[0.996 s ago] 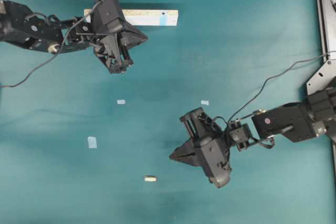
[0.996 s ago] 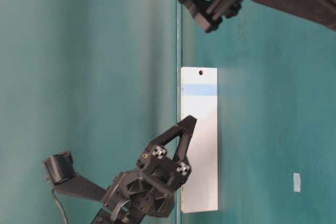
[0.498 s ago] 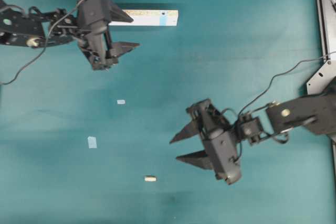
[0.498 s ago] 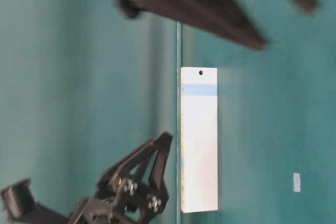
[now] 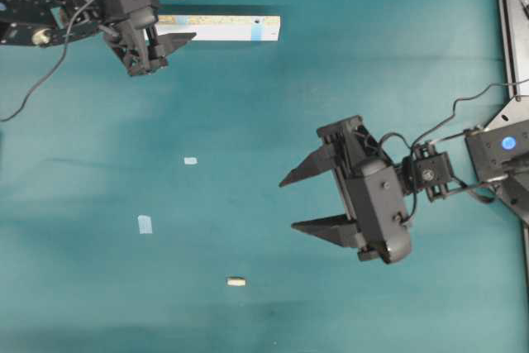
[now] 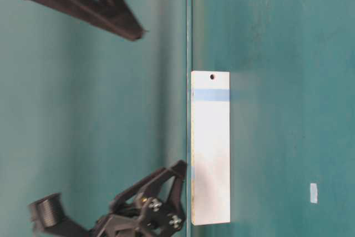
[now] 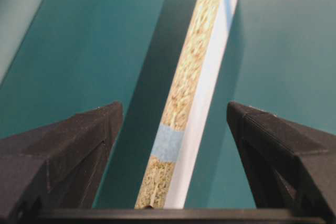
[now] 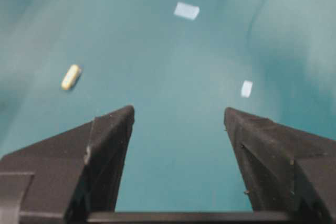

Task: Move the wooden board into place and insert the rod into its hole.
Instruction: 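Move the left gripper down over the white board's end and open it, then close the left gripper on the board at the blue tape band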

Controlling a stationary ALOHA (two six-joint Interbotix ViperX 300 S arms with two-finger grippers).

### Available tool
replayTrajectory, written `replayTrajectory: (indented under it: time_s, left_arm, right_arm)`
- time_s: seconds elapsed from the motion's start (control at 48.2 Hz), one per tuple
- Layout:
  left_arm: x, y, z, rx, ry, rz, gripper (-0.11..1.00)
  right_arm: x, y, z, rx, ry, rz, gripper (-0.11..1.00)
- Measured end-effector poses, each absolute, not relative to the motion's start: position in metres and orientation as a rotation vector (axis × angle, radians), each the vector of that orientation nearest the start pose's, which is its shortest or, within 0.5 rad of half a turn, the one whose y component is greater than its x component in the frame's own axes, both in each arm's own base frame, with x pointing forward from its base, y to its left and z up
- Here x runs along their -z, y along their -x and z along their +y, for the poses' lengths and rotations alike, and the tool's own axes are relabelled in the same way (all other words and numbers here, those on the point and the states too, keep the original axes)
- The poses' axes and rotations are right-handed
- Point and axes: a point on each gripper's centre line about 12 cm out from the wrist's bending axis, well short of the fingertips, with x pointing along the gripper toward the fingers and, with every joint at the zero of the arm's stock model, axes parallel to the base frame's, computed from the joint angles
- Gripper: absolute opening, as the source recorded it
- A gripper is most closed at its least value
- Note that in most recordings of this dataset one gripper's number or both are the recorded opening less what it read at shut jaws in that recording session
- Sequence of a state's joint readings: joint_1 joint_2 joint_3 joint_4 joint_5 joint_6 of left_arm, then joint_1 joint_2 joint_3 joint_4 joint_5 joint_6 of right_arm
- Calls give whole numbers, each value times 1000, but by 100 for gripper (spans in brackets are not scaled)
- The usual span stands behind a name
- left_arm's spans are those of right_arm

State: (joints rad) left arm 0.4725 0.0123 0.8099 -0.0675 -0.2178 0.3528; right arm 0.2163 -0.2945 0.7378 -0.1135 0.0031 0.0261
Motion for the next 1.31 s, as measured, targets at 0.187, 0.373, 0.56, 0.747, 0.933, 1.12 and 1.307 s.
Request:
replayTrajectory:
  time_s: [0.187, 0.373, 0.56, 0.747, 0.933, 1.12, 1.307]
  left_arm:
    - [-122, -335, 173, -375, -126, 692, 89]
    - [-106, -340, 177, -368, -120, 727, 89]
    - [-89, -339, 176, -358, -109, 769, 89]
    - [-83, -339, 176, -356, -106, 783, 89]
    - [-78, -339, 176, -338, -139, 798, 86]
    - [-79, -340, 176, -327, -167, 800, 64]
    - [-80, -342, 181, -330, -181, 797, 22]
  right_arm:
    - [-263, -337, 74, -228, 135, 435, 81]
    - [-262, -332, 72, -220, 142, 496, 81]
    - [-261, -330, 70, -215, 146, 531, 81]
    - [-260, -329, 68, -208, 146, 536, 81]
    - [-261, -330, 66, -202, 145, 536, 81]
    - [-262, -331, 66, -202, 144, 531, 81]
    - [-264, -331, 66, -202, 144, 528, 81]
